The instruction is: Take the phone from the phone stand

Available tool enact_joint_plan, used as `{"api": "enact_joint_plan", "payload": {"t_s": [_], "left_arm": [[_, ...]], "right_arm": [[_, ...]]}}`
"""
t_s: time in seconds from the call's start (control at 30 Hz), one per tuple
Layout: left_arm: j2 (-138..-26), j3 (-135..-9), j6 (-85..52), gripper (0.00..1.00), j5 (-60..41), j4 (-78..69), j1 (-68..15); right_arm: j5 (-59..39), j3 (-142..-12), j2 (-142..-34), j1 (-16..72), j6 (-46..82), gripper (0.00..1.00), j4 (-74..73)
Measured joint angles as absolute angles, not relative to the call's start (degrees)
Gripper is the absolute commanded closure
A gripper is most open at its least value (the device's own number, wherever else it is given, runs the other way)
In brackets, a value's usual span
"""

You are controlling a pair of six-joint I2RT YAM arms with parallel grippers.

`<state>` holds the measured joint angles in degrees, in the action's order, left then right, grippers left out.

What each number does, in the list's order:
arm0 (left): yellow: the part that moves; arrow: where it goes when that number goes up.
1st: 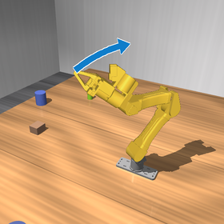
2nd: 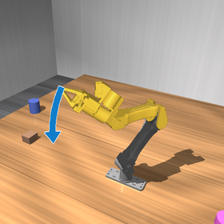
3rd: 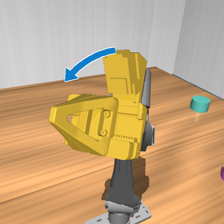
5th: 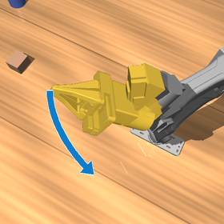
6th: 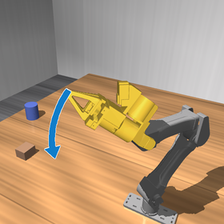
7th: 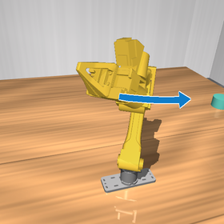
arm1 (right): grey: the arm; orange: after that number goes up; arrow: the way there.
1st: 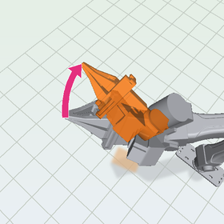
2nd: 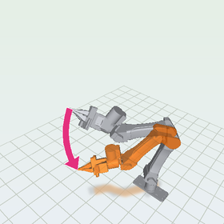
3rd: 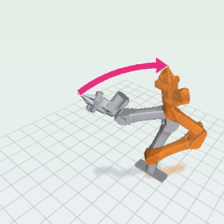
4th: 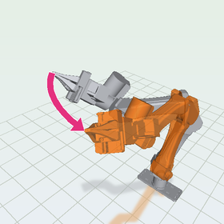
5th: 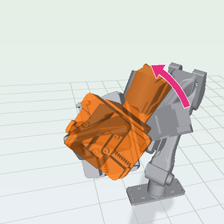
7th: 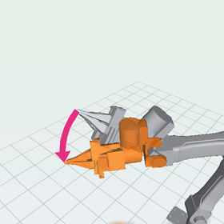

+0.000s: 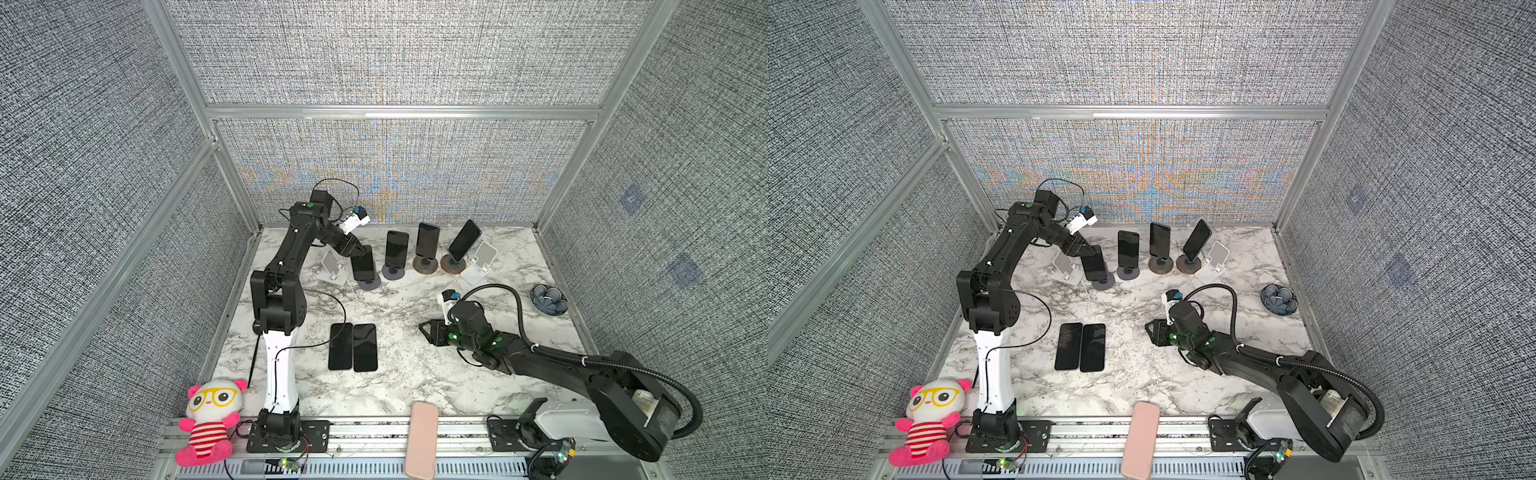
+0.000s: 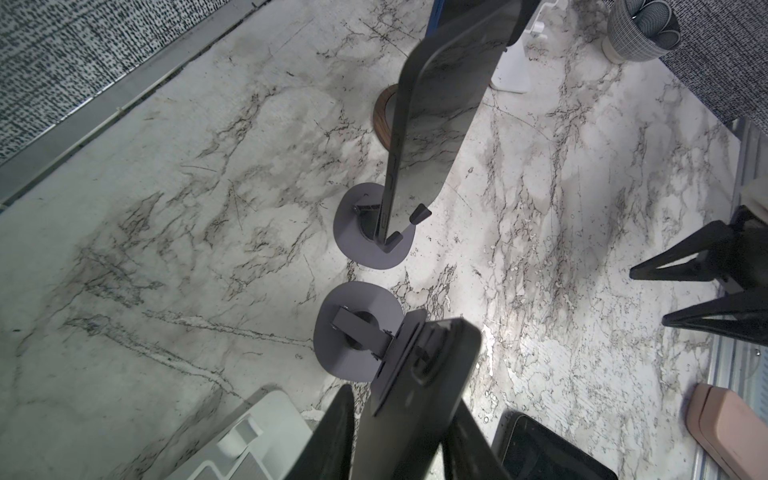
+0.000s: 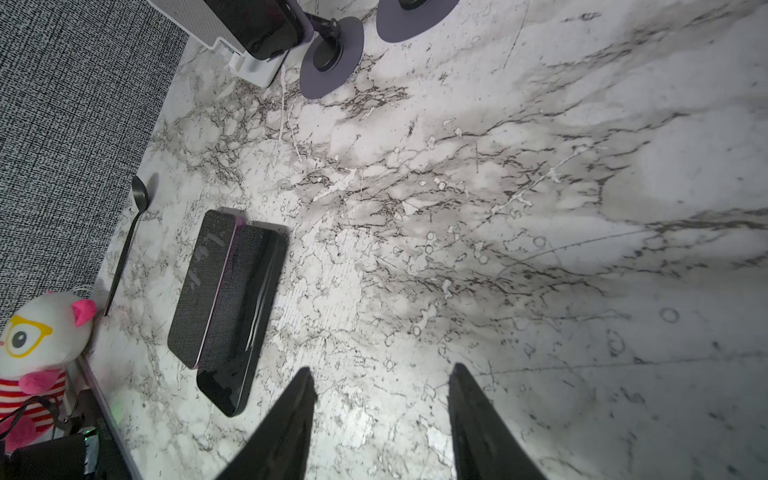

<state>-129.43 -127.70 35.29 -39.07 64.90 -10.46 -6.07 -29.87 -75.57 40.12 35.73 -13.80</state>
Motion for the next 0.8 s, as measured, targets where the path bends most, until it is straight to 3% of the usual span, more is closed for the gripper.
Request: {"api": "enact_joint_plan", "payload": {"t_s": [0.47, 0.8], "left_arm": [[-129.2, -125.9, 34.9, 0.92, -38.9, 64.7, -10.5], [-129.1, -129.9, 34.9, 1.0, -38.7, 67.7, -11.1]], "right_arm": [[-6.7, -28.5, -75.8, 40.1, 36.4, 0.56, -15.1], [-8.0, -28.3, -74.0, 40.1, 36.8, 0.57, -15.2]]}}
